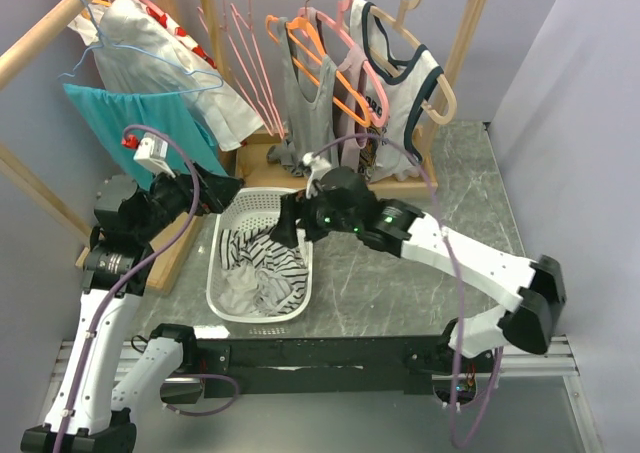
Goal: Remove the tank top from the hanger
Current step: Place the tank top in the bin, then pick up the hanger from the clothesline.
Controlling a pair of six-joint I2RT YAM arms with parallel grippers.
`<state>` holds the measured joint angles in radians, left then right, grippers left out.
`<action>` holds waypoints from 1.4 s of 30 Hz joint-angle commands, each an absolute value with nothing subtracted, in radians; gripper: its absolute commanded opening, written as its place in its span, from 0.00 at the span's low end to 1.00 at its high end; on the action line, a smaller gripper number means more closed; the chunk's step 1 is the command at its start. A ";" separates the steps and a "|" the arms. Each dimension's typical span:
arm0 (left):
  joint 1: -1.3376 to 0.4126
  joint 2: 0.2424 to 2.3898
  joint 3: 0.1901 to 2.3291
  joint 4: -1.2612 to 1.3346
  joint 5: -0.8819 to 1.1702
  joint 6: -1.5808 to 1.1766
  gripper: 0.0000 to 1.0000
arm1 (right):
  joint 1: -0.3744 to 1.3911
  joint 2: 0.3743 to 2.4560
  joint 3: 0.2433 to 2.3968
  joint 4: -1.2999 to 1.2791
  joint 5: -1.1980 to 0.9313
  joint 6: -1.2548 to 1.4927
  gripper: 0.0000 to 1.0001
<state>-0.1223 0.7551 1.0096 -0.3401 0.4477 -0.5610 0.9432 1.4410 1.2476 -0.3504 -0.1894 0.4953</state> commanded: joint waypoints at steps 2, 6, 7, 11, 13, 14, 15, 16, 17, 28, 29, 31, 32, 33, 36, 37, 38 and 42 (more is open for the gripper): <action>-0.126 0.767 1.025 -0.238 0.560 -0.552 0.99 | 0.946 1.307 1.293 -0.403 0.013 0.517 0.88; -0.184 0.862 1.144 -0.270 0.592 -0.540 0.99 | 0.931 1.160 1.255 -0.507 0.236 0.528 0.94; -0.224 0.918 1.191 -0.316 0.568 -0.522 0.99 | 0.925 1.141 1.253 -0.529 0.280 0.525 0.95; -0.478 1.047 1.449 -0.379 0.278 -0.443 0.99 | 0.908 1.063 1.218 -0.607 0.360 0.543 0.96; -0.525 1.151 1.514 -0.377 0.278 -0.462 0.99 | 0.904 1.017 1.200 -0.627 0.385 0.567 0.96; -0.532 1.188 1.573 -0.390 0.261 -0.507 0.99 | 0.904 1.002 1.181 -0.633 0.412 0.580 0.96; -0.532 1.221 1.594 -0.390 0.230 -0.531 0.99 | 0.902 0.970 1.172 -0.644 0.425 0.590 0.97; -0.534 1.274 1.627 -0.385 0.223 -0.543 0.99 | 0.900 0.953 1.163 -0.649 0.434 0.607 0.97; -0.537 1.298 1.637 -0.373 0.212 -0.563 0.99 | 0.899 0.937 1.143 -0.653 0.454 0.615 0.97; -0.692 1.528 1.831 -0.268 -0.044 -0.594 0.99 | 0.856 0.761 1.029 -0.695 0.489 0.664 0.99; -0.696 1.532 1.833 -0.259 -0.079 -0.600 0.99 | 0.853 0.755 1.020 -0.695 0.486 0.664 0.99; -0.715 1.516 1.803 -0.218 -0.113 -0.606 1.00 | 0.848 0.746 1.014 -0.701 0.480 0.664 0.99; -0.718 1.514 1.793 -0.180 -0.133 -0.620 0.99 | 0.845 0.742 1.009 -0.704 0.479 0.664 0.99; -0.724 1.513 1.787 -0.160 -0.136 -0.627 0.99 | 0.844 0.736 1.003 -0.704 0.477 0.661 0.99; -0.742 1.522 1.782 -0.126 -0.182 -0.629 1.00 | 0.833 0.733 0.991 -0.698 0.459 0.655 0.99; -0.742 1.544 1.808 -0.129 -0.184 -0.632 0.99 | 0.828 0.733 0.988 -0.696 0.451 0.650 0.99; -0.744 1.557 1.825 -0.132 -0.186 -0.632 0.99 | 0.825 0.733 0.989 -0.696 0.445 0.649 0.99; -0.773 1.650 1.916 -0.193 -0.259 -0.608 0.99 | 0.819 0.738 0.996 -0.703 0.434 0.640 0.99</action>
<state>-0.7452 1.5833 1.8233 -0.1993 -0.1631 -0.6178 0.8303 0.7444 0.9924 -0.7116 0.4374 0.6491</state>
